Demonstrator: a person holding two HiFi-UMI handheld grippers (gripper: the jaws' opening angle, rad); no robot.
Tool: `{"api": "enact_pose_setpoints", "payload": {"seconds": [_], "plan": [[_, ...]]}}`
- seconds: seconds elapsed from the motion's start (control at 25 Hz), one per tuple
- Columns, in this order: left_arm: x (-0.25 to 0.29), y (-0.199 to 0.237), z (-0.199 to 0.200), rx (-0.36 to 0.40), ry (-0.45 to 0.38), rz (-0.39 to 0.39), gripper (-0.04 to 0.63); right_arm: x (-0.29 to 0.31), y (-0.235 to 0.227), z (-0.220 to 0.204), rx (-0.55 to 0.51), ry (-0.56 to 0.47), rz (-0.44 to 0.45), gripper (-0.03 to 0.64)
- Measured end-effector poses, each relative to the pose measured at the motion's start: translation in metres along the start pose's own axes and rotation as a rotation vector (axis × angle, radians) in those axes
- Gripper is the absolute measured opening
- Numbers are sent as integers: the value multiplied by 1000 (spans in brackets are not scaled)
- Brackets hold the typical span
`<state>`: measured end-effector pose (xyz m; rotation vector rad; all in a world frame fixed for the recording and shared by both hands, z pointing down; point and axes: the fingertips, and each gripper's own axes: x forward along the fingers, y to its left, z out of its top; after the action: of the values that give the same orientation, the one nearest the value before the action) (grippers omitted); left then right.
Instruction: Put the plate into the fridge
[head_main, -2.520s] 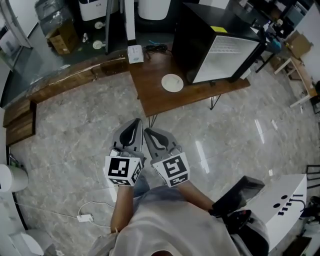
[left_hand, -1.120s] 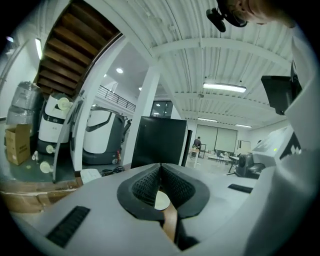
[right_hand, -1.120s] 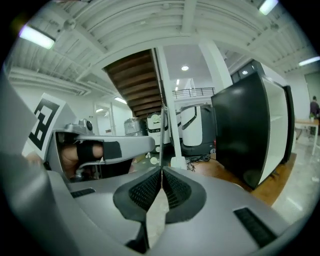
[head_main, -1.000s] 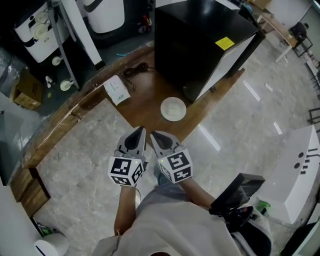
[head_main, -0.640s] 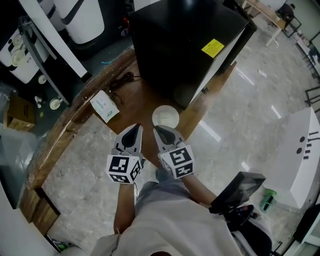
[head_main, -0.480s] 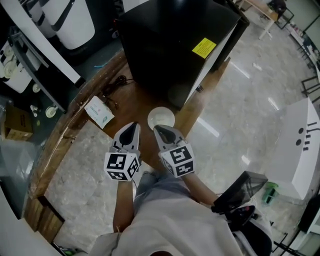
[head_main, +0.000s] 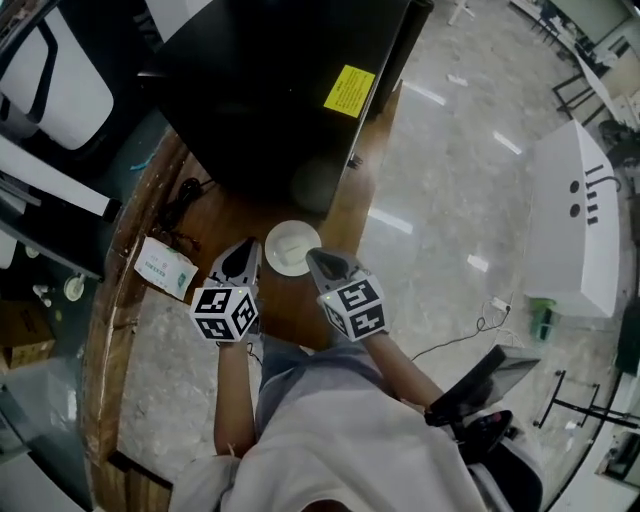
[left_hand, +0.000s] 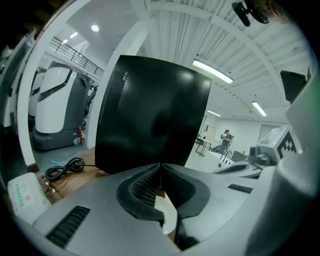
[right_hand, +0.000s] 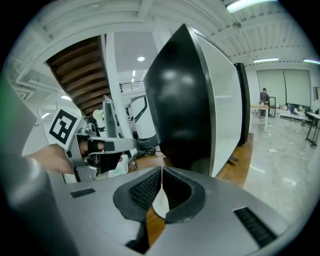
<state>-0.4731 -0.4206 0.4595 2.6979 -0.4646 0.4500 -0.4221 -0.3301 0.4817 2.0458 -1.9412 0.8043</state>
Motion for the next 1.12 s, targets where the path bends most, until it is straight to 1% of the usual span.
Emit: {"api": "enact_pose_setpoints", "payload": {"seconds": [0.08,0.16,0.24,0.36,0.52,0.64,0.72,0.84,0.92,1.0,1.04,1.08,1.12], "plan": [[24,7,7,-11,22,-51,20,16,-16,-3,64,32,-6,18],[51,18,1,20,83,-84,21,34,-33,-10,115,56,-30,18],[75,28,-8,46,146,-121,21,49,-51,-17,126,83,-69,18],[101,38,-17,58,211,-188,21,66,-71,-27,134,121,-126,18],[144,61,-52,118,353,-246,21,96,-100,-51,187,175,-190,18],[178,76,-83,134,457,-290,23,120,-122,-76,232,238,-201,18],[195,85,-104,143,513,-300,23,131,-137,-93,257,264,-216,20],[214,93,-130,133,567,-311,23,138,-157,-118,294,293,-240,20],[219,95,-142,105,581,-335,23,143,-164,-134,333,301,-229,28],[219,95,-156,87,597,-353,23,146,-164,-151,379,304,-205,59],[218,95,-163,82,608,-360,25,148,-164,-160,403,307,-195,97],[218,96,-171,76,621,-367,27,151,-164,-167,425,312,-189,117],[218,96,-177,68,634,-374,40,154,-164,-174,443,318,-185,118]]}}
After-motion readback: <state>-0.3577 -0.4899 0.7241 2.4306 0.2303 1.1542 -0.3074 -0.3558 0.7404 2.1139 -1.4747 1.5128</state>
